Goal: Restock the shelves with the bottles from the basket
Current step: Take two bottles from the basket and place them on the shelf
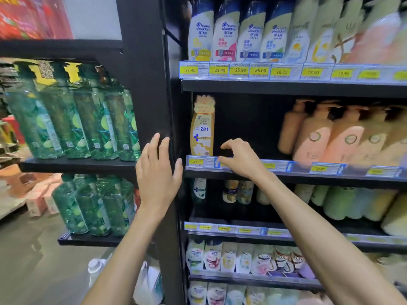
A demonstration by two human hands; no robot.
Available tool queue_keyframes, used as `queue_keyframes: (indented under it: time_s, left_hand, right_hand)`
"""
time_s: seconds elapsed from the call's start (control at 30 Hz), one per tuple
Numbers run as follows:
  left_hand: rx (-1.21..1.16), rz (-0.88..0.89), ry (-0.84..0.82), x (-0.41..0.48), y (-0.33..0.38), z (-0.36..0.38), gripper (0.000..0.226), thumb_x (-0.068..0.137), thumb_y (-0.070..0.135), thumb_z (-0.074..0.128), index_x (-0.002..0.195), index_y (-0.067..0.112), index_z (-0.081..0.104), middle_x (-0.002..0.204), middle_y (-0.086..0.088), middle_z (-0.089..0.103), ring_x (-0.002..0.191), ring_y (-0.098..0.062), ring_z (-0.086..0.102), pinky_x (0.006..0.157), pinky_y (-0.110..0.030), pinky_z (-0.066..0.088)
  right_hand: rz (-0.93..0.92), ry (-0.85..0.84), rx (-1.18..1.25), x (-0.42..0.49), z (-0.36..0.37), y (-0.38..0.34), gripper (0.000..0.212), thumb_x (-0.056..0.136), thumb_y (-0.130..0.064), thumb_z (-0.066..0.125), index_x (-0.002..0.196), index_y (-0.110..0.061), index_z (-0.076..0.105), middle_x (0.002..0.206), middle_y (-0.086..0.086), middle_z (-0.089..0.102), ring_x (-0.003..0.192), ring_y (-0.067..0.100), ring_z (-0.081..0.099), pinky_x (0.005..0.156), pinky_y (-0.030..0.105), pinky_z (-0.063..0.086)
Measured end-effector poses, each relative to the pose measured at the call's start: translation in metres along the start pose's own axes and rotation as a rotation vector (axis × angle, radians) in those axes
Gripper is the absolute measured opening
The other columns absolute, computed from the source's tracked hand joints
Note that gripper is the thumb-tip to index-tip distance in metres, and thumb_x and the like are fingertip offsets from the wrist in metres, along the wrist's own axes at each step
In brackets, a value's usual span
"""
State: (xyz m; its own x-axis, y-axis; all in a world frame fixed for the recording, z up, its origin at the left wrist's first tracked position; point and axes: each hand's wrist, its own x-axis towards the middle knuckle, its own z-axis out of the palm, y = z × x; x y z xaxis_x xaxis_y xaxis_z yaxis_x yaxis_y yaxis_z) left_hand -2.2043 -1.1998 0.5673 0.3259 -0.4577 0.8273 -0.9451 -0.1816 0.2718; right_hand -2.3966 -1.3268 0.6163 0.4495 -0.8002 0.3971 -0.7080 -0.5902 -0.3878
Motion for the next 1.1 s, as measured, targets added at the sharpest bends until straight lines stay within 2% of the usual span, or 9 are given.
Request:
queue_keyframes:
  time_s: [0.07, 0.2, 0.33, 0.47, 0.57, 0.8, 0.97, 1.1]
  left_hand:
    - [0.031, -0.02, -0.089, 0.0, 0.01, -0.013, 0.054, 0.095, 0.031, 0.064, 0.143, 0.011, 0.049, 0.155, -0.013, 0.04, 0.136, -0.036, 0.046, 0.107, -0.054, 0.04]
    - [0.173, 0.021, -0.263, -0.008, 0.035, -0.03, 0.051, 0.097, 0.039, 0.058, 0.14, 0.013, 0.051, 0.137, -0.011, 0.056, 0.122, -0.037, 0.054, 0.11, -0.061, 0.031]
    - [0.254, 0.044, -0.426, -0.028, 0.06, -0.036, 0.052, 0.099, 0.044, 0.053, 0.143, 0.017, 0.046, 0.147, -0.009, 0.049, 0.137, -0.033, 0.042, 0.115, -0.062, 0.023]
    - [0.251, 0.063, -0.611, -0.056, 0.087, -0.036, 0.061, 0.099, 0.044, 0.053, 0.152, 0.023, 0.034, 0.159, -0.01, 0.032, 0.145, -0.034, 0.03, 0.114, -0.057, 0.026]
    - [0.27, 0.08, -0.712, -0.077, 0.109, -0.034, 0.063, 0.099, 0.044, 0.052, 0.155, 0.025, 0.029, 0.16, -0.01, 0.029, 0.145, -0.035, 0.028, 0.114, -0.055, 0.027]
    - [0.322, 0.135, -0.844, -0.121, 0.149, -0.025, 0.061, 0.099, 0.042, 0.051, 0.153, 0.022, 0.032, 0.155, -0.009, 0.037, 0.14, -0.033, 0.035, 0.107, -0.049, 0.035]
    - [0.3, 0.179, -0.917, -0.149, 0.167, -0.015, 0.059, 0.099, 0.042, 0.052, 0.152, 0.022, 0.034, 0.15, -0.008, 0.042, 0.137, -0.032, 0.039, 0.107, -0.047, 0.038]
    - [0.269, 0.207, -0.959, -0.171, 0.172, -0.001, 0.057, 0.099, 0.041, 0.053, 0.149, 0.019, 0.038, 0.149, -0.009, 0.043, 0.135, -0.032, 0.04, 0.104, -0.046, 0.04]
  right_hand:
    - [-0.012, -0.066, -0.168, -0.014, -0.01, 0.007, 0.053, 0.088, -0.039, 0.068, 0.136, -0.02, 0.054, 0.135, 0.007, 0.049, 0.125, 0.026, 0.046, 0.098, 0.04, 0.045]
    - [-0.067, -0.108, -0.366, -0.047, -0.026, 0.028, 0.063, 0.088, -0.043, 0.066, 0.144, -0.021, 0.045, 0.14, 0.006, 0.043, 0.127, 0.029, 0.041, 0.107, 0.042, 0.036]
    - [-0.11, -0.139, -0.449, -0.084, -0.038, 0.052, 0.061, 0.089, -0.041, 0.063, 0.142, -0.019, 0.044, 0.144, 0.008, 0.039, 0.133, 0.029, 0.035, 0.111, 0.045, 0.032]
    - [-0.117, -0.196, -0.46, -0.124, -0.044, 0.076, 0.06, 0.091, -0.042, 0.061, 0.142, -0.017, 0.044, 0.147, 0.01, 0.037, 0.139, 0.029, 0.029, 0.114, 0.046, 0.028]
    - [-0.103, -0.226, -0.478, -0.149, -0.044, 0.094, 0.059, 0.091, -0.044, 0.061, 0.14, -0.016, 0.045, 0.146, 0.011, 0.037, 0.139, 0.031, 0.029, 0.113, 0.047, 0.029]
    - [-0.024, -0.341, -0.42, -0.199, -0.031, 0.138, 0.059, 0.093, -0.042, 0.061, 0.143, -0.016, 0.044, 0.147, 0.012, 0.036, 0.14, 0.032, 0.027, 0.114, 0.051, 0.028]
    - [0.076, -0.43, -0.294, -0.226, -0.02, 0.164, 0.063, 0.092, -0.045, 0.063, 0.144, -0.019, 0.042, 0.148, 0.01, 0.034, 0.136, 0.032, 0.034, 0.108, 0.045, 0.037]
    - [0.131, -0.457, -0.301, -0.248, -0.011, 0.176, 0.061, 0.091, -0.046, 0.063, 0.142, -0.017, 0.046, 0.145, 0.012, 0.037, 0.132, 0.033, 0.038, 0.106, 0.044, 0.039]
